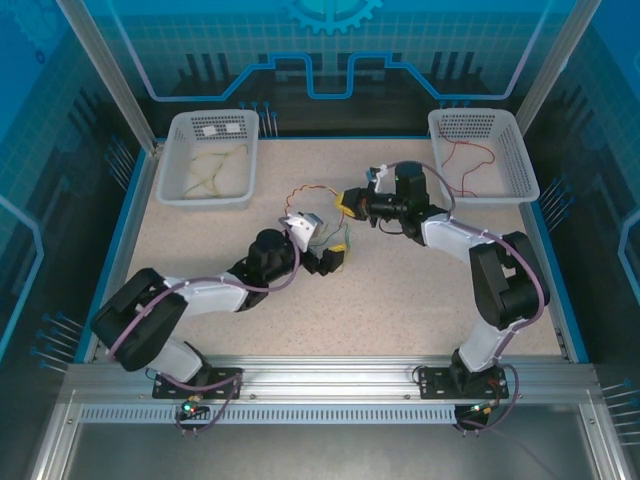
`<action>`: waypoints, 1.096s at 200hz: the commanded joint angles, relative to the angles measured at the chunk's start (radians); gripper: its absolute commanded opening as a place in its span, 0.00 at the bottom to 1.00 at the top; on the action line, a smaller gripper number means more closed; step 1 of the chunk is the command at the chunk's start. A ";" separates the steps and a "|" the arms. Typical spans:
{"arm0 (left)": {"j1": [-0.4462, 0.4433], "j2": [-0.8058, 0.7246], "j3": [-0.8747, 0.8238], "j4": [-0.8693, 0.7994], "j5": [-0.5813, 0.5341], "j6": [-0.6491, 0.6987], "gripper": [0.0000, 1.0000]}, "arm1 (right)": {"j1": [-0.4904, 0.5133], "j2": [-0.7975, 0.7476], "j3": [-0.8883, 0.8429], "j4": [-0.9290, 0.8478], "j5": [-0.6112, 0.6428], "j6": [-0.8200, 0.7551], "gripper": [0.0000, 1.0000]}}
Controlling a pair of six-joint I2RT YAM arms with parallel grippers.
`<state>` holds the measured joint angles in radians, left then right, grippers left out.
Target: Untangle the cables
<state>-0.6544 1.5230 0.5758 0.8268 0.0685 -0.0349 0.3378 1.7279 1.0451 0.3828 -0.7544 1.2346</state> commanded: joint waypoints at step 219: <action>0.121 -0.069 -0.042 -0.078 -0.182 -0.077 0.00 | -0.094 -0.180 -0.002 -0.205 -0.014 -0.133 0.00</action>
<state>-0.5392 1.4540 0.5060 0.7998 -0.1123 -0.1059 0.2588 1.5822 1.0470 0.2546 -0.7666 1.1713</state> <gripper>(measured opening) 0.055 0.045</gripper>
